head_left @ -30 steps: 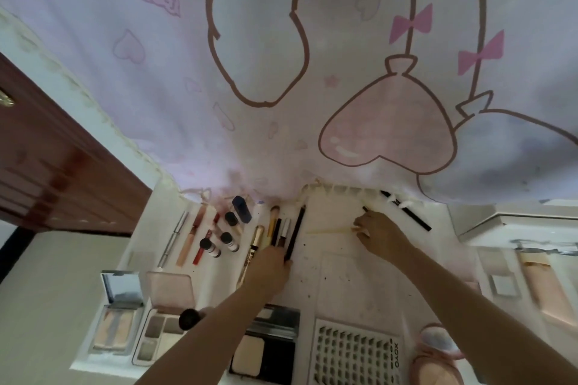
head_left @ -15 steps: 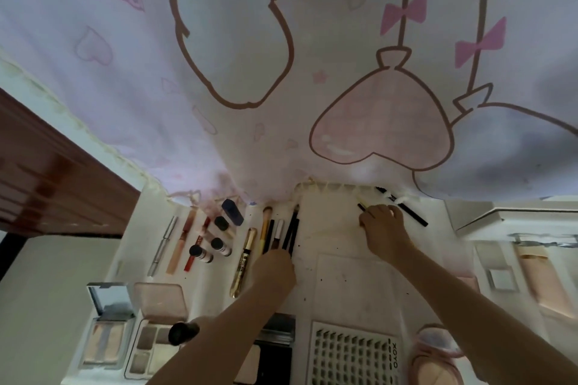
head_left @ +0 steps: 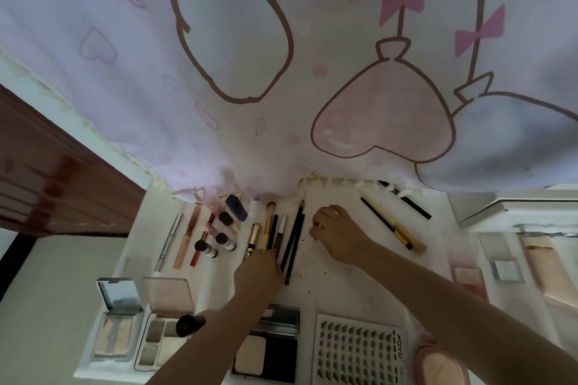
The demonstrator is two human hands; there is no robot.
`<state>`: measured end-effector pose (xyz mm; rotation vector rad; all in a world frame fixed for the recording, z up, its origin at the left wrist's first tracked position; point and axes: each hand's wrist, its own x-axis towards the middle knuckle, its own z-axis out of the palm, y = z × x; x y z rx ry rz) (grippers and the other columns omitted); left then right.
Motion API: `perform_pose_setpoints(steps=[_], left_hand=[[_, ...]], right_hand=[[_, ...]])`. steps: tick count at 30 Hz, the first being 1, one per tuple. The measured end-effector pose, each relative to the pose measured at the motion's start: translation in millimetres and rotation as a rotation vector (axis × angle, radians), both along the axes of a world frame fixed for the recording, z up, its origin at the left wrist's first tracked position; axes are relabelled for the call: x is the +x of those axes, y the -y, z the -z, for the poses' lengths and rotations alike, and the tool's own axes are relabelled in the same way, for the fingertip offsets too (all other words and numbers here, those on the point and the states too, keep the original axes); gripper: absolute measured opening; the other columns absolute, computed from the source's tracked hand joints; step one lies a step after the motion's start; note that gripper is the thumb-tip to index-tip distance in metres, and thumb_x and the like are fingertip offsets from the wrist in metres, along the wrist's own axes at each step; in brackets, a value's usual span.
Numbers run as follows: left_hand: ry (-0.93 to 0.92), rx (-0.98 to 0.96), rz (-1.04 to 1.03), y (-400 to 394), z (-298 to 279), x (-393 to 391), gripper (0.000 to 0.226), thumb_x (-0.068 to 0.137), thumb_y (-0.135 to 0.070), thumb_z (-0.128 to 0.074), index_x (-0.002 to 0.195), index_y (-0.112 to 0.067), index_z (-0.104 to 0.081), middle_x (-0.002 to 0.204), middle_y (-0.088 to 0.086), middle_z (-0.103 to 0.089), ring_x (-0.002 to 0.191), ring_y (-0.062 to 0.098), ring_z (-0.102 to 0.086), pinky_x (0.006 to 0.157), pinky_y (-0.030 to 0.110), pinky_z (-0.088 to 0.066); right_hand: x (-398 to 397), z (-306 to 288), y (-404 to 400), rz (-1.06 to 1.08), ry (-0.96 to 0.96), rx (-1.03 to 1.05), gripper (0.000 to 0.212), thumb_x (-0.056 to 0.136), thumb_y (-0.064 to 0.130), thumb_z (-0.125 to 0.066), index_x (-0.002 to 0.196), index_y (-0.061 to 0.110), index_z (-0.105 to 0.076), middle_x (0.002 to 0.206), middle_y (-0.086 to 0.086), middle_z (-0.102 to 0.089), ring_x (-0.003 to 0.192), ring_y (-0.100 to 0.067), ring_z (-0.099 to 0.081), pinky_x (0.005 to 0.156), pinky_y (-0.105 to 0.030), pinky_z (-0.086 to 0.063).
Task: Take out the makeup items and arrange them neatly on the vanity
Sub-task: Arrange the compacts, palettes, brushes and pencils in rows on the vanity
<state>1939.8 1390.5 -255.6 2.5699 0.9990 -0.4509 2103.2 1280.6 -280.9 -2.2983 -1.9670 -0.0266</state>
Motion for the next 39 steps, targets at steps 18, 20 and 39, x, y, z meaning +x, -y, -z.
perform_pose_setpoints(steps=[18,20,39], left_hand=[[0.057,0.193,0.682,16.1,18.9,27.0,0.031,0.089,-0.011,-0.049,0.119,-0.013,-0.056,0.132,0.005,-0.047,0.125,0.025,-0.041,0.101,0.039,-0.040],[0.020,0.228,0.637,15.5,20.9,30.2,0.036,0.094,-0.009,-0.039,0.129,-0.010,-0.045,0.140,0.007,-0.036,0.131,0.026,-0.030,0.109,0.039,-0.027],[0.035,0.249,0.592,-3.7,8.5,10.1,0.033,0.049,-0.030,-0.084,0.078,-0.021,-0.071,0.088,-0.003,-0.069,0.085,0.016,-0.066,0.064,0.028,-0.055]], right_hand=[[58.3,-12.1,100.7,0.875,-0.246,-0.400,0.020,0.087,0.010,-0.045,0.104,0.013,-0.055,0.107,-0.007,-0.059,0.098,-0.024,-0.057,0.080,-0.032,-0.047],[59.1,-10.8,99.7,0.875,-0.304,-0.425,0.014,0.087,0.009,-0.045,0.096,0.011,-0.055,0.103,-0.008,-0.058,0.096,-0.025,-0.057,0.078,-0.032,-0.047],[53.1,-12.0,67.2,0.832,-0.289,-0.495,0.026,0.092,0.015,-0.041,0.115,0.006,-0.048,0.119,-0.010,-0.050,0.110,-0.025,-0.051,0.085,-0.030,-0.043]])
